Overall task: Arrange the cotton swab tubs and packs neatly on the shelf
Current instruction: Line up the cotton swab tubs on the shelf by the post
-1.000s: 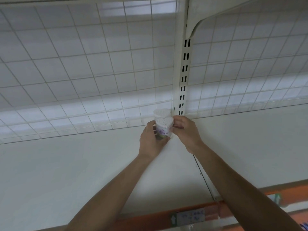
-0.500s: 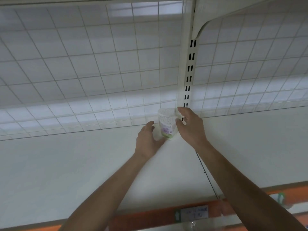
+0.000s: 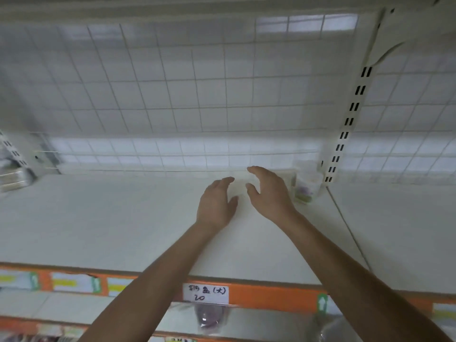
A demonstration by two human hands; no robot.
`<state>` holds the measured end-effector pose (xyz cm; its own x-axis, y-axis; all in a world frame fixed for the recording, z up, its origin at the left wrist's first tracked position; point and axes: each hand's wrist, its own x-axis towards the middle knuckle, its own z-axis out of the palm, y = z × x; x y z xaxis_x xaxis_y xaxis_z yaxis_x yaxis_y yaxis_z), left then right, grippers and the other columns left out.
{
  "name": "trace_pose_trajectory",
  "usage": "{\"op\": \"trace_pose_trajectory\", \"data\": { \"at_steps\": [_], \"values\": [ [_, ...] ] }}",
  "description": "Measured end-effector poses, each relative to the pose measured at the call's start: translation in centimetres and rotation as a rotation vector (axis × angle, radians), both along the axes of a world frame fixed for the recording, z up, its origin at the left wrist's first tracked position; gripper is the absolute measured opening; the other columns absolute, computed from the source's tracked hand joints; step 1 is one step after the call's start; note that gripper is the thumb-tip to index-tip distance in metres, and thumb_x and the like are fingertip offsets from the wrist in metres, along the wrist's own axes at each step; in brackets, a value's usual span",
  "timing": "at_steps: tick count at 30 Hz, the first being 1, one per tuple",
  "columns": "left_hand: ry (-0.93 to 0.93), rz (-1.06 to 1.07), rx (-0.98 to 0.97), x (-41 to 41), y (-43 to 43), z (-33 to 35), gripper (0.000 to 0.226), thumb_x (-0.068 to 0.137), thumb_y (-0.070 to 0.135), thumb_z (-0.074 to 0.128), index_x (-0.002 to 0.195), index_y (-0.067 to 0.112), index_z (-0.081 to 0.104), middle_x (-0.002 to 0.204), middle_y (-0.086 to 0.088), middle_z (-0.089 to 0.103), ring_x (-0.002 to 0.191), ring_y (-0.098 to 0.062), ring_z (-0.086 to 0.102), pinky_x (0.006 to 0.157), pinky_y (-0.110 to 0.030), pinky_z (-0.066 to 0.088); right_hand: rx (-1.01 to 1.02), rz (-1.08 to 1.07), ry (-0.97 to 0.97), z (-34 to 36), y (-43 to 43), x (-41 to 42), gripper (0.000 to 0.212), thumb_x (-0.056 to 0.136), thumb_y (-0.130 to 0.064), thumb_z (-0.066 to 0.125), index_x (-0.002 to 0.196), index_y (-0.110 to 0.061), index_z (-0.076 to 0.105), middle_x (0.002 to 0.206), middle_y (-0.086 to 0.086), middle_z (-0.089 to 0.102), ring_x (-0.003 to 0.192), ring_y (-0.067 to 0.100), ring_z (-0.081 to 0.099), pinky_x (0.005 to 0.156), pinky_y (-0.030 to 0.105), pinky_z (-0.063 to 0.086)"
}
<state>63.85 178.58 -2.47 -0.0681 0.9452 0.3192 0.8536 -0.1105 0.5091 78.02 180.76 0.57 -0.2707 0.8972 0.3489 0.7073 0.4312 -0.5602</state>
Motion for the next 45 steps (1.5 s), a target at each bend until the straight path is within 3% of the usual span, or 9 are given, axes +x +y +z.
{"op": "trace_pose_trajectory", "data": {
  "at_steps": [4,11,21,35,45],
  "values": [
    [0.085,0.051,0.002,-5.5,-2.6,0.1,0.049,0.095,0.024,0.050,0.142,0.012,0.039,0.142,-0.007,0.046,0.131,-0.025,0.040,0.106,-0.029,0.030,-0.024,0.054,-0.063,-0.6,-1.6,-5.2,0.046,0.094,-0.021,0.050,0.138,-0.011,0.042,0.142,0.003,0.045,0.133,0.019,0.037,0.108,0.026,0.026],
    [0.157,0.177,-0.043,-15.9,-7.5,0.1,0.050,0.096,0.035,0.046,0.141,0.013,0.040,0.143,-0.006,0.046,0.133,-0.026,0.036,0.106,-0.037,0.035,-0.127,0.127,-0.133,-2.2,-4.8,-15.4,0.048,0.094,-0.026,0.051,0.140,-0.013,0.041,0.146,0.002,0.040,0.137,0.018,0.032,0.110,0.027,0.023],
    [0.149,0.347,-0.076,-27.8,-13.4,-0.5,0.051,0.096,0.045,0.043,0.138,0.015,0.046,0.139,-0.007,0.049,0.131,-0.027,0.038,0.104,-0.039,0.037,-0.173,0.247,-0.131,-3.8,-8.0,-28.5,0.045,0.092,-0.025,0.054,0.135,-0.011,0.048,0.142,0.004,0.045,0.134,0.021,0.038,0.110,0.026,0.026],
    [0.140,0.639,-0.201,-39.8,-14.4,-0.1,0.059,0.095,0.044,0.044,0.145,0.018,0.029,0.147,-0.007,0.035,0.134,-0.027,0.031,0.104,-0.039,0.034,-0.172,0.508,-0.131,-3.4,-6.1,-42.1,0.047,0.092,-0.026,0.055,0.136,-0.011,0.044,0.141,0.004,0.046,0.131,0.022,0.040,0.109,0.029,0.030],
    [0.153,0.732,-0.162,-48.4,-13.3,0.7,0.061,0.093,0.041,0.050,0.144,0.015,0.029,0.143,-0.010,0.038,0.127,-0.030,0.037,0.097,-0.039,0.040,-0.142,0.557,-0.147,-3.1,-4.2,-50.9,0.047,0.092,-0.026,0.055,0.135,-0.012,0.044,0.140,0.004,0.046,0.129,0.022,0.042,0.107,0.029,0.032]
  ]
}}
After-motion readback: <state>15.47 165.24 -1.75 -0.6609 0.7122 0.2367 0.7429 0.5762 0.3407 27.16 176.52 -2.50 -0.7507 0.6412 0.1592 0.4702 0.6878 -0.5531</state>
